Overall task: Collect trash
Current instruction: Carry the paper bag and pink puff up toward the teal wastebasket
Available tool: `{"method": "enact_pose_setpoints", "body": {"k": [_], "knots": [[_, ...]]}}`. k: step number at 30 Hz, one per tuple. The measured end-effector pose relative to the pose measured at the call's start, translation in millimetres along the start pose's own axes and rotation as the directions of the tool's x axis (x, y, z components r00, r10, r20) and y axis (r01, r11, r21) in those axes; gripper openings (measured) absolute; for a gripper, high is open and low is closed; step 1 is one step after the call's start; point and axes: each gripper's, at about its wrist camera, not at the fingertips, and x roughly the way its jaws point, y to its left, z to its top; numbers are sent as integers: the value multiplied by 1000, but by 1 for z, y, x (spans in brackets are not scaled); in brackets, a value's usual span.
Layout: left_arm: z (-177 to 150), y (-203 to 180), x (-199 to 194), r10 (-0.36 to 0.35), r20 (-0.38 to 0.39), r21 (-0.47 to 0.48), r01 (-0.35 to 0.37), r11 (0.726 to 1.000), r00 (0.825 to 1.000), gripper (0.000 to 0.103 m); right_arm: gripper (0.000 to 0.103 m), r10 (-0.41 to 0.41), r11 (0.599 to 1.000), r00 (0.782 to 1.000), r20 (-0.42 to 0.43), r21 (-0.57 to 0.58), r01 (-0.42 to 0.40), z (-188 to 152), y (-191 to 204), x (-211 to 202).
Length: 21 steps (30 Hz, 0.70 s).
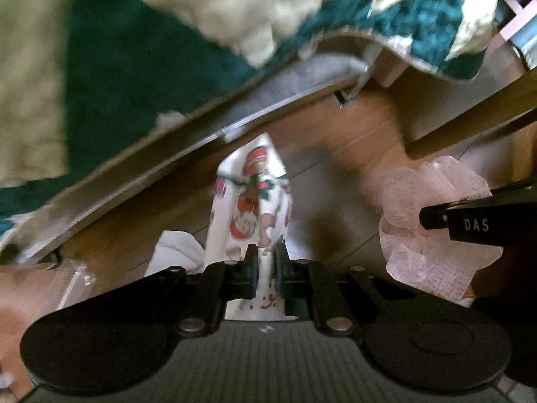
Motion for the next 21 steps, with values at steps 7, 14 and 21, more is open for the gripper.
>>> {"method": "enact_pose_setpoints", "body": {"k": [7,14,21], "knots": [[-10,-10,-82,-3,74,-59,8,998,997,7,9,15,987,988,155,-161,10,-28,9,-96],[-23,-34,-187,-7,234,-58,21,998,972,7,9,102,960,939,327,-280,-7,-55,-1,-206],[-28,-70,-302,-24,431,-36,44,998,902,7,9,160,925,841,517,-375,55,-89,-29,-318]]}}
